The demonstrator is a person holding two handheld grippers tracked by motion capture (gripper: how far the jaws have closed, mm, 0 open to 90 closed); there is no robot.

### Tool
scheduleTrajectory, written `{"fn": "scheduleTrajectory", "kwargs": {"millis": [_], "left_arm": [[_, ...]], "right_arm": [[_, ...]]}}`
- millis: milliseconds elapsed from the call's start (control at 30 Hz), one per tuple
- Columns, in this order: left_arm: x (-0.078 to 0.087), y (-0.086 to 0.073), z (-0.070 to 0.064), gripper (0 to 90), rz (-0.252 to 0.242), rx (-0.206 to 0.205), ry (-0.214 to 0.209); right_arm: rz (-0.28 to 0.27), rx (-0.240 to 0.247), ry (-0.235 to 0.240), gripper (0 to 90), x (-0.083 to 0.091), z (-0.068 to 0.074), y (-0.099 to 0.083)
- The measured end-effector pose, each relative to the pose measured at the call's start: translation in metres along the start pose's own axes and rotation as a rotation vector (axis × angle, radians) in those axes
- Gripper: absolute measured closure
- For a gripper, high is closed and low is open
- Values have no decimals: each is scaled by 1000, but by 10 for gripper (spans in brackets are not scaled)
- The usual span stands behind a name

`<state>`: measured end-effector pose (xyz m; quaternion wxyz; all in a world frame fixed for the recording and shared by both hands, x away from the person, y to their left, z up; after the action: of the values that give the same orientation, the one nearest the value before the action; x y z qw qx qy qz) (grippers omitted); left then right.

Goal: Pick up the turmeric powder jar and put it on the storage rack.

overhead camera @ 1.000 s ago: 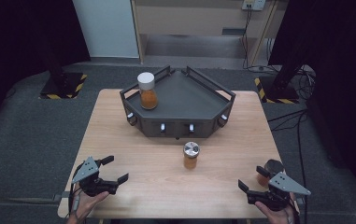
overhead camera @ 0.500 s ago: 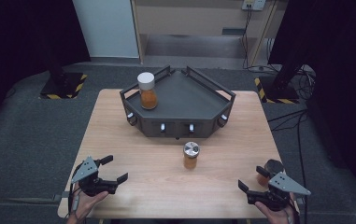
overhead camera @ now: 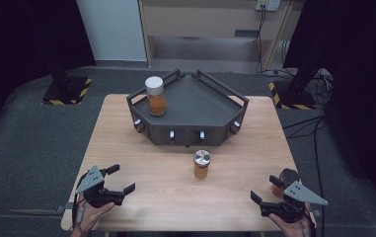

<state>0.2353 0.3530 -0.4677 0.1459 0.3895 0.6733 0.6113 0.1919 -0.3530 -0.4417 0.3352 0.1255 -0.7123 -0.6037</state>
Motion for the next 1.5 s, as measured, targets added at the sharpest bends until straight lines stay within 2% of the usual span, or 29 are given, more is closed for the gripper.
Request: {"fn": "scheduleTrajectory", "kwargs": {"millis": [633, 1033, 1500], "left_arm": [[2, -1, 3, 39, 0, 25, 9], [2, -1, 2, 41, 5, 20, 13], [2, -1, 2, 42, 9, 17, 14]], "right_arm": [[33, 28, 47, 61, -11, 1, 20], [62, 66, 101, 65, -40, 3, 46], [80, 51, 143, 71, -74, 8, 71]]}}
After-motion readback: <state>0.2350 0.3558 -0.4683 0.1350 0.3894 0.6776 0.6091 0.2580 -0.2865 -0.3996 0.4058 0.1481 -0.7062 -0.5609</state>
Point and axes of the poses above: each handheld gripper's, and its own axes: x roughly backward along the jaws, y roughly out of its top, z roughly to its left, the point moved 3 cm from there along -x, roughly forward along the jaws, and after that the axes turned 7 degrees about x, right-handed, at the moved point
